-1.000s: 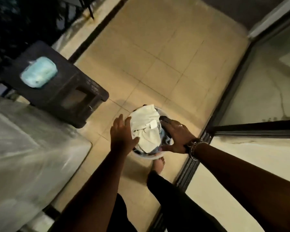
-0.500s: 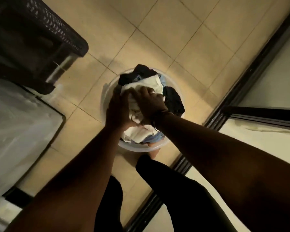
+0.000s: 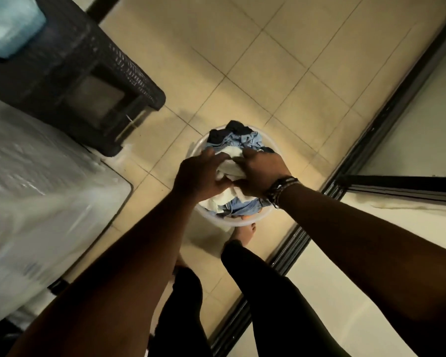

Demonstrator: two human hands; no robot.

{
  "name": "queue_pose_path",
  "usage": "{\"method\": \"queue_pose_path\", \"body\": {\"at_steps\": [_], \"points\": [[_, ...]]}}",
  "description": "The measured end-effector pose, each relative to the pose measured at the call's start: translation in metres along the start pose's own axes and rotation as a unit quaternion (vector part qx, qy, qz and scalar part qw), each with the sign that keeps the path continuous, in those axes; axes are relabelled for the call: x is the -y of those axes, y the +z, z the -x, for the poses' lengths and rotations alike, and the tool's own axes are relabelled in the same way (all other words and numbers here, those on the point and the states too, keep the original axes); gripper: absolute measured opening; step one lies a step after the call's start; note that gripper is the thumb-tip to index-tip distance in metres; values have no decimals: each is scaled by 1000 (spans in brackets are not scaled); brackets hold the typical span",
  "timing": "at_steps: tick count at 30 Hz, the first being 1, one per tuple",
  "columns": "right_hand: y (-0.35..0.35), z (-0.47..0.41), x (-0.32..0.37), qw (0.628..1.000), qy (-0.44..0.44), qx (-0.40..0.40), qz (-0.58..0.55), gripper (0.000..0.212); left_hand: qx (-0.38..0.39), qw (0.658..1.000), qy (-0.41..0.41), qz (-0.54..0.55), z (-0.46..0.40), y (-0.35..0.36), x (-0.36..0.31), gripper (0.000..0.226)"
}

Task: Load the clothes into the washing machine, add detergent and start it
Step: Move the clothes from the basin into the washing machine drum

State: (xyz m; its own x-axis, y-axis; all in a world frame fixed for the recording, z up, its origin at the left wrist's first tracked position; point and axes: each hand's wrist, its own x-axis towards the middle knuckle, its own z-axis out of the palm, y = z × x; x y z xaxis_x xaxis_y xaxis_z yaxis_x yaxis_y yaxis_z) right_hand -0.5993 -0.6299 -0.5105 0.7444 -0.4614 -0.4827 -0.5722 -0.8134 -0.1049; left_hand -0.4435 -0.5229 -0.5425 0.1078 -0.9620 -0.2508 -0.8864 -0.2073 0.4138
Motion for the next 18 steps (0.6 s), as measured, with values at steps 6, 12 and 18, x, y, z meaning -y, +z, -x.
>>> {"method": "queue_pose_path", "body": {"at_steps": [6,12,18], "points": [[-101,50,21,994,26,-73,-82,44,-11,999,15,31,22,-118,-34,51],[-221,83,81,980,-1,-81,-183,55,-76,997,-8,14,95,-249,-44,47],[-327,81,179,970,-144,-111,-160,43,-190,975,-92,70,192,-349,-11,61]]}}
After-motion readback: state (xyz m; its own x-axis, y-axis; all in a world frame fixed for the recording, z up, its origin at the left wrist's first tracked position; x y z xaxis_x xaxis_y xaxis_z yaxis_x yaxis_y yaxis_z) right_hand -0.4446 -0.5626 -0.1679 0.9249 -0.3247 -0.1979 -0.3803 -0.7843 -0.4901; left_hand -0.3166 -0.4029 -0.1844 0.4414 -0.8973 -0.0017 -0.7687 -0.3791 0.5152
